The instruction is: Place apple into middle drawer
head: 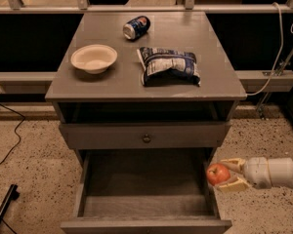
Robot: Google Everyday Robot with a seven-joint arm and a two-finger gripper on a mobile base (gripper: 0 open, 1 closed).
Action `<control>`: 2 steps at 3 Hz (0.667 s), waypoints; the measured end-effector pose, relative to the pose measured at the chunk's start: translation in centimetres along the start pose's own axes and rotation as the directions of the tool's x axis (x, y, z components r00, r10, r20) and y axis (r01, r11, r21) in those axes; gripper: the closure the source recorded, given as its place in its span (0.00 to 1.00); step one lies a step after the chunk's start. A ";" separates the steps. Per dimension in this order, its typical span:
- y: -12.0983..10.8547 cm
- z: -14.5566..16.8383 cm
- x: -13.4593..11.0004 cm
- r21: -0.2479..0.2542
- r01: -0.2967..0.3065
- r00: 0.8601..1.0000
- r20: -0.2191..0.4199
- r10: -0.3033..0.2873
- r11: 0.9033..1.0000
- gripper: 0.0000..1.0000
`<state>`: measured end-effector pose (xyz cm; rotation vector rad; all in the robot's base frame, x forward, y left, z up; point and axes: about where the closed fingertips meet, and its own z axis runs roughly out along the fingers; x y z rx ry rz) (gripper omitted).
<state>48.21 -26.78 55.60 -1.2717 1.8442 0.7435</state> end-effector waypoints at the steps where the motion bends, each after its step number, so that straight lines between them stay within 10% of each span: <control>1: 0.0 -0.1 0.6 0.011 0.020 0.998 0.061 -0.020 1.000 1.00; 2: 0.0 -0.2 0.5 0.014 0.025 0.997 0.078 -0.026 1.000 1.00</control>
Offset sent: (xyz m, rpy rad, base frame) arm -0.0018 -0.0038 -0.0041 0.0541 -0.0447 -0.0001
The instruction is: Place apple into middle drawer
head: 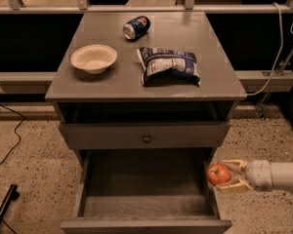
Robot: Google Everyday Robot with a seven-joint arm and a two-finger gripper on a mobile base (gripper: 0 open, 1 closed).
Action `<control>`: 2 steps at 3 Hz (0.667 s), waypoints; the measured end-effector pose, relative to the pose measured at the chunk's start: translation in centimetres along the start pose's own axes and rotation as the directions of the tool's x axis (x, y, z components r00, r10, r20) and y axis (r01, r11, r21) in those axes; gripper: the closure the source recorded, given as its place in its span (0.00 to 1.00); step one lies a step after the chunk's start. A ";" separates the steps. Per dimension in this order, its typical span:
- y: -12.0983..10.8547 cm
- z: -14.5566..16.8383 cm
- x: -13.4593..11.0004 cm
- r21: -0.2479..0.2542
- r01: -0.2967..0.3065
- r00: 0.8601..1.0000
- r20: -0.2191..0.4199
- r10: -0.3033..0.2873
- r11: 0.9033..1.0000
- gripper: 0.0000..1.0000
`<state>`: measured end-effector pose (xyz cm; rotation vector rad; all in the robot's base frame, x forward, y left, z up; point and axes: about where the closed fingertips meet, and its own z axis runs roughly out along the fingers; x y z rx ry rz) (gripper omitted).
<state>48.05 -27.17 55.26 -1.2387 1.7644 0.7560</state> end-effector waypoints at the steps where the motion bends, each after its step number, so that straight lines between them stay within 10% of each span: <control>1: 0.0 1.5 -0.1 -0.002 0.011 1.000 -0.015 -0.011 1.000 1.00; 2: 0.3 4.6 0.1 -0.001 0.042 0.999 -0.020 -0.042 0.999 1.00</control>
Offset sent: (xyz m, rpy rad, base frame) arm 0.0233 0.0706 -0.0472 -0.0573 -0.0780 0.0156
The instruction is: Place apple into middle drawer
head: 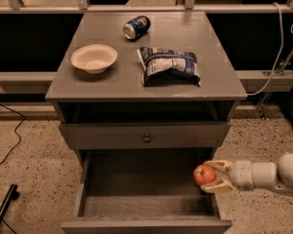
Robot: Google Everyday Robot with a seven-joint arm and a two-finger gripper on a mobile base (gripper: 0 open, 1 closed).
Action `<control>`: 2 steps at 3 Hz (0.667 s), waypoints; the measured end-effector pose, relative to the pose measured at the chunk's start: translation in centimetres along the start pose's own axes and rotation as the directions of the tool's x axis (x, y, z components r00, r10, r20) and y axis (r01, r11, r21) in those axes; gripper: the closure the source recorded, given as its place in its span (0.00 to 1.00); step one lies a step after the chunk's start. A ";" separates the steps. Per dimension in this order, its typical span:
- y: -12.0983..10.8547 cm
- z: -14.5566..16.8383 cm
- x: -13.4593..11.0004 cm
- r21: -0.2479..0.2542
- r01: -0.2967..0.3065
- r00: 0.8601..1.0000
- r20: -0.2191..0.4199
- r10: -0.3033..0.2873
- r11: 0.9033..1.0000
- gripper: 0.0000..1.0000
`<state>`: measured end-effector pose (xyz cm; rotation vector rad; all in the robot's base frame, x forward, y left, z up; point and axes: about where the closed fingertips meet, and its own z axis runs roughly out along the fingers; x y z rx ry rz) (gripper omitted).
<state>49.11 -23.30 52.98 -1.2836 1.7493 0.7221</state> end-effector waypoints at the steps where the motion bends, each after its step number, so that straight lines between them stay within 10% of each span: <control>1: -0.1 4.8 1.7 0.012 0.015 0.999 -0.029 -0.014 1.000 1.00; 2: -0.2 7.0 3.1 0.017 0.011 0.999 -0.044 -0.011 1.000 1.00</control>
Offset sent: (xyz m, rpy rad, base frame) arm 0.0250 0.0525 -0.0900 -0.0698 0.0005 -0.0269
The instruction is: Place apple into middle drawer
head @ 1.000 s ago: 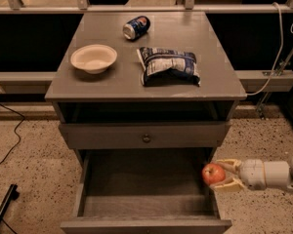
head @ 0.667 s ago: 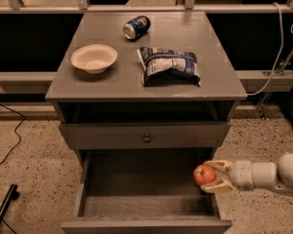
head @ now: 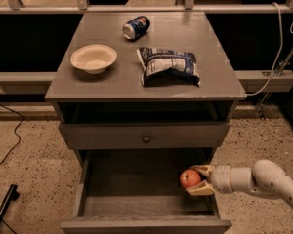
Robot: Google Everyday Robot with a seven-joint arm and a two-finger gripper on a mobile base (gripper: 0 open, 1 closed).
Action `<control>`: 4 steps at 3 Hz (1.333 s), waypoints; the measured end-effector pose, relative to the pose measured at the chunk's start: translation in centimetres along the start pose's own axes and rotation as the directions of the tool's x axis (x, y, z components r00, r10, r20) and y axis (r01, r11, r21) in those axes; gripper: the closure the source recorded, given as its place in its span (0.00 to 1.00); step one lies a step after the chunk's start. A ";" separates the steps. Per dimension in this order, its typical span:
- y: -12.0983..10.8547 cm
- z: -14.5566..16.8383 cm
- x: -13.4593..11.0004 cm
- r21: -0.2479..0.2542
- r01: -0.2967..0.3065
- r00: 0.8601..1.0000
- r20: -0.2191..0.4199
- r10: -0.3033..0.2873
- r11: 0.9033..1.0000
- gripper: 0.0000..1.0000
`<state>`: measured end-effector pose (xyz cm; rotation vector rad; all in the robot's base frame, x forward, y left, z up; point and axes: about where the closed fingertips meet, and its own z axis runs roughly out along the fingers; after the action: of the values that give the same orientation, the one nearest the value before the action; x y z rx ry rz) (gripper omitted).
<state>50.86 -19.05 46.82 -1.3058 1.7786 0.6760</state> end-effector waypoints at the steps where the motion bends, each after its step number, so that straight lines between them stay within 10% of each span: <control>1: 0.0 1.6 1.1 0.001 -0.004 1.000 -0.012 0.004 1.000 1.00; 4: 0.4 4.5 3.2 -0.030 0.003 0.998 -0.059 -0.004 1.000 0.35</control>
Offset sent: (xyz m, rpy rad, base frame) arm 0.0099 0.0114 -0.0369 -0.0469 -0.0103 -0.0363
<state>51.37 -17.01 41.69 -1.3615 1.8194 0.6708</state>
